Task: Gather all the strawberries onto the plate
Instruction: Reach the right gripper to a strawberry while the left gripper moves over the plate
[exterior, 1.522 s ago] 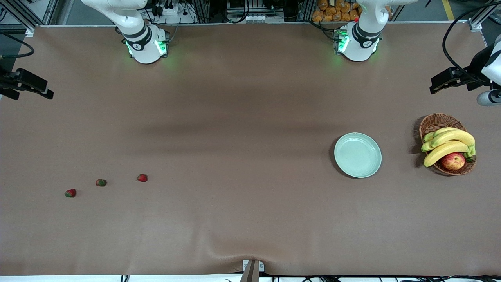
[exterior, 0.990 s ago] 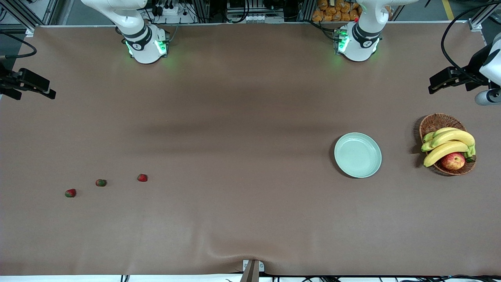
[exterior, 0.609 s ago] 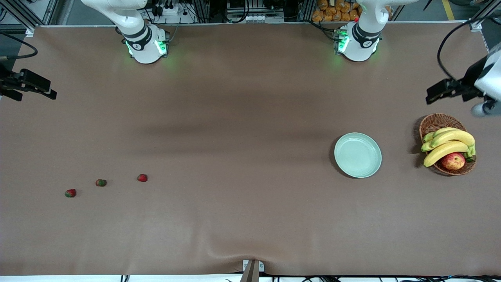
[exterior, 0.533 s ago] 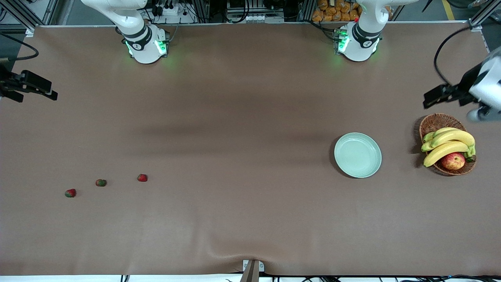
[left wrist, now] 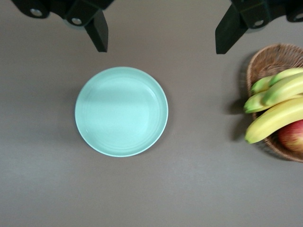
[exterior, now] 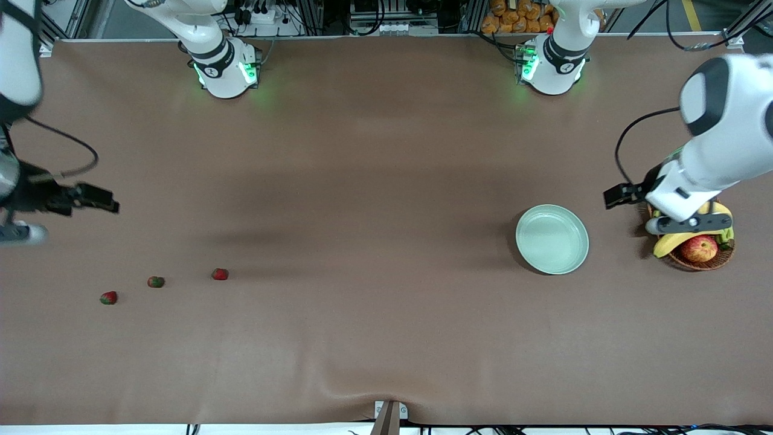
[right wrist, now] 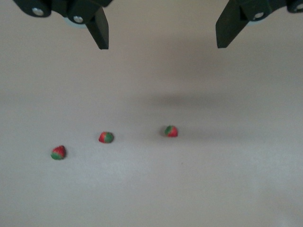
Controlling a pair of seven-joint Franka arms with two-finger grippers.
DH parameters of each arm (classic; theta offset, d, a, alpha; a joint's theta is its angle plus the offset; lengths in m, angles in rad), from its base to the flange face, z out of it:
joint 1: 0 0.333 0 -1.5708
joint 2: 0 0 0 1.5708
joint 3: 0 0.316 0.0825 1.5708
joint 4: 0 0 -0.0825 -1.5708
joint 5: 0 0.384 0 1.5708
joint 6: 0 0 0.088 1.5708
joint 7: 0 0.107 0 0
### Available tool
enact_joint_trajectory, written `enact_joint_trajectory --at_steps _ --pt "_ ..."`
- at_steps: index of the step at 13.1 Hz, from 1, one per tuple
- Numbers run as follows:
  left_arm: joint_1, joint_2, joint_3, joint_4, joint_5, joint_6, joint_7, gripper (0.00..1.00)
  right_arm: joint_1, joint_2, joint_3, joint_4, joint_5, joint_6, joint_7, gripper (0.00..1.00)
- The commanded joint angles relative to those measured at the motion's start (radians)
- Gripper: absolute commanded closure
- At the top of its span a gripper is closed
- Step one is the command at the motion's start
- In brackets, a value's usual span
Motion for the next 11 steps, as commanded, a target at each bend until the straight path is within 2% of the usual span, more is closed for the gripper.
enact_joint_trajectory --at_steps 1,4,7,11 --pt "0.01 -0.012 -0.004 -0.125 -0.013 0.131 0.004 0.0 0.006 0.065 0.0 0.018 0.01 0.045 -0.012 0.0" --pt "0.011 0.037 -0.004 -0.153 -0.013 0.185 0.001 0.0 0.055 0.122 0.0 0.01 0.001 0.081 -0.122 0.0" --pt "0.016 0.077 -0.002 -0.159 -0.013 0.218 0.001 0.0 0.082 0.193 0.0 -0.002 -0.002 0.115 -0.135 0.0" --pt "0.028 0.109 -0.002 -0.161 -0.012 0.254 0.001 0.0 0.15 0.199 -0.002 -0.134 -0.062 0.307 -0.147 0.0"
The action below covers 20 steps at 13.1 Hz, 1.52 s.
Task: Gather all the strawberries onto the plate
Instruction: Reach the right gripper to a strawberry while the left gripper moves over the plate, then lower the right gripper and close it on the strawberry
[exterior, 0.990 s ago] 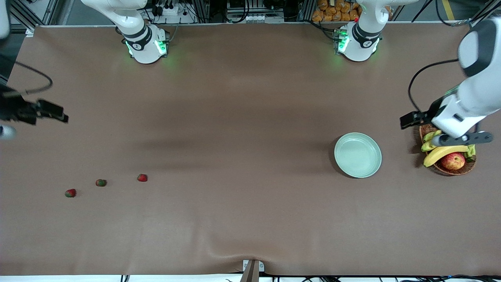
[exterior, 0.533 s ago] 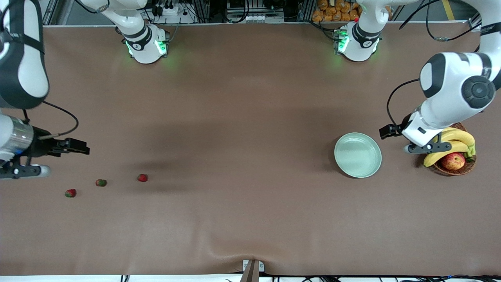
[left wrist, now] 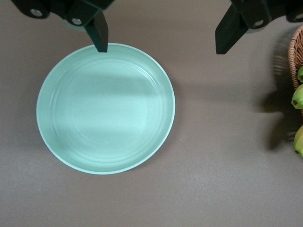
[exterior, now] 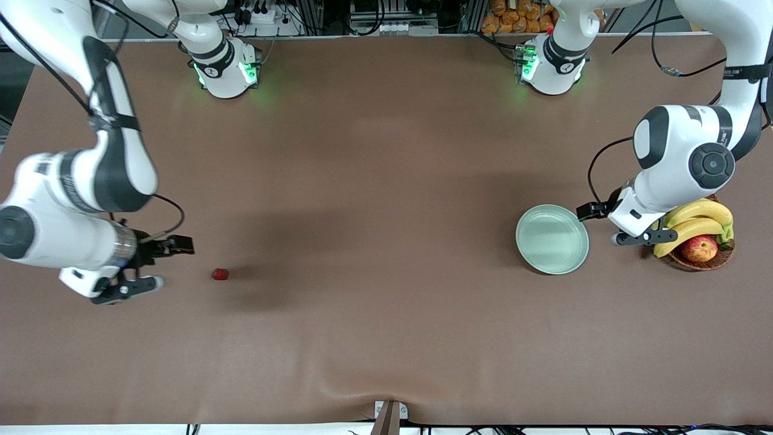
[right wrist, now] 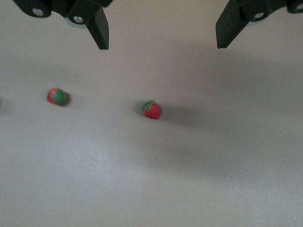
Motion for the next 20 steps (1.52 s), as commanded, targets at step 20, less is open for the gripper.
enact_joint_trajectory --at_steps 20 --pt "-0.011 0.017 -0.13 0.019 -0.095 0.028 -0.357 0.0 0.015 0.208 -0.004 -0.203 -0.047 0.502 -0.598 0.0"
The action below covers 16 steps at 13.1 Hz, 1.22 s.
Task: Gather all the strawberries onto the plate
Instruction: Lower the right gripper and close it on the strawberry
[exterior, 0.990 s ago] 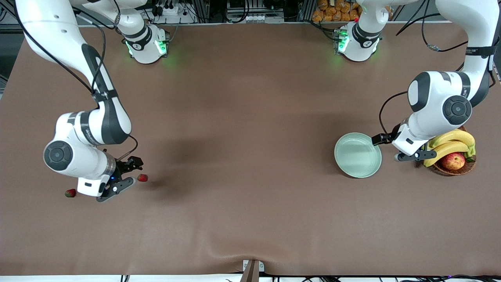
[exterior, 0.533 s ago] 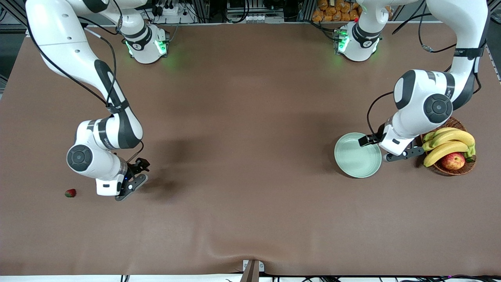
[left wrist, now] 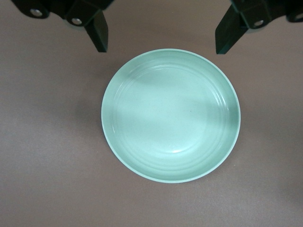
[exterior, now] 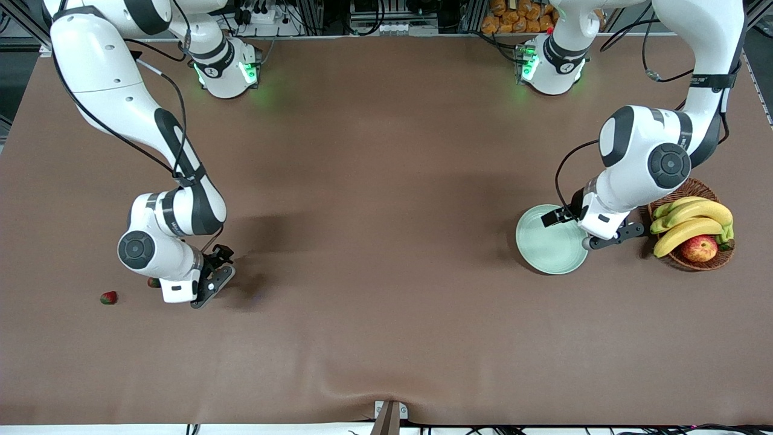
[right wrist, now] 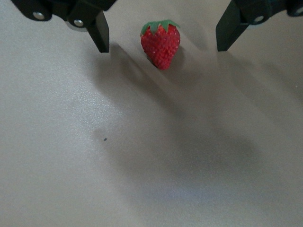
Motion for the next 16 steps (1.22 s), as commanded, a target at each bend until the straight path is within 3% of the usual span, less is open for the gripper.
enact_joint_trajectory --at_steps 1,2,3,4,13,16 --pt "-0.008 0.003 -0.003 0.009 -0.015 0.006 -0.026 0.0 -0.011 0.003 0.008 -0.003 -0.013 0.027 -0.028 0.0" --pt "-0.009 0.003 -0.003 0.009 -0.015 0.006 -0.035 0.0 -0.012 0.005 0.008 -0.003 -0.013 0.027 -0.028 0.44" --pt "-0.009 0.005 -0.007 0.009 -0.015 0.006 -0.041 0.0 -0.012 0.006 0.008 -0.003 -0.013 0.027 -0.028 0.78" --pt "-0.009 0.003 -0.007 0.009 -0.015 0.006 -0.041 0.0 -0.012 0.006 0.008 -0.003 -0.013 0.025 -0.028 1.0" --pt "-0.009 -0.002 -0.009 0.008 -0.015 0.002 -0.043 0.0 0.009 -0.02 0.012 0.031 0.004 0.013 -0.009 1.0" --pt "-0.008 -0.006 -0.009 0.008 -0.015 -0.003 -0.043 0.0 0.067 -0.028 0.014 0.046 0.004 0.013 0.109 1.0"
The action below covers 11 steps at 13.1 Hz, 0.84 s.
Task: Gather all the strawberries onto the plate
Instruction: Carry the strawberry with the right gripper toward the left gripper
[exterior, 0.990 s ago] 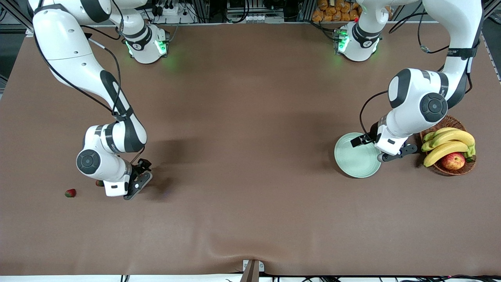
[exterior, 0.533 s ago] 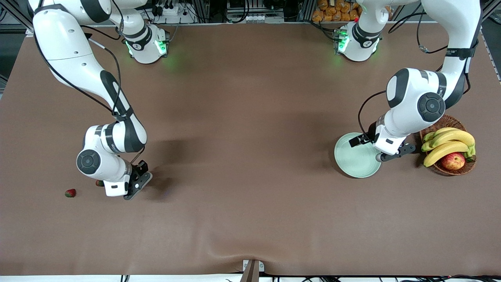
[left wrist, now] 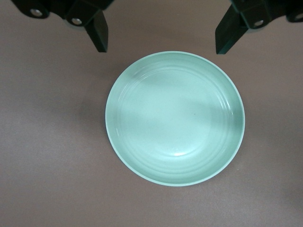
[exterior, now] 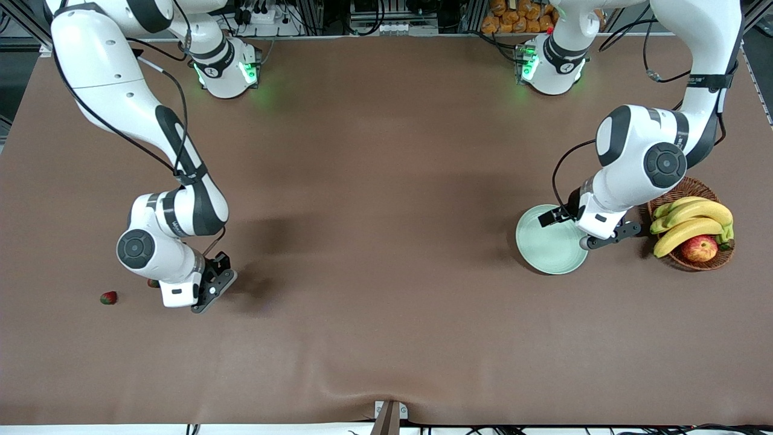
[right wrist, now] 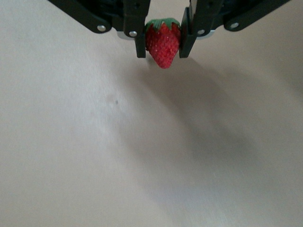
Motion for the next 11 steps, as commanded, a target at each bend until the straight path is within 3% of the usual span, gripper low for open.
enact_joint_trajectory --at_steps 1,3,6,11 --pt "-0.003 -0.006 -0.001 0.007 -0.014 -0.004 -0.014 0.0 0.07 -0.022 0.001 0.002 0.002 0.003 0.114 1.0" --pt "-0.004 -0.003 -0.015 0.008 -0.014 -0.003 -0.029 0.0 0.115 -0.03 0.013 0.011 0.01 0.005 0.189 1.0" --pt "-0.004 -0.005 -0.021 0.01 -0.014 -0.003 -0.05 0.0 0.152 -0.027 0.096 0.059 0.065 0.006 0.329 1.0" --pt "-0.012 0.0 -0.023 0.008 -0.014 -0.003 -0.07 0.0 0.306 -0.004 0.099 0.114 0.065 0.017 0.506 1.0"
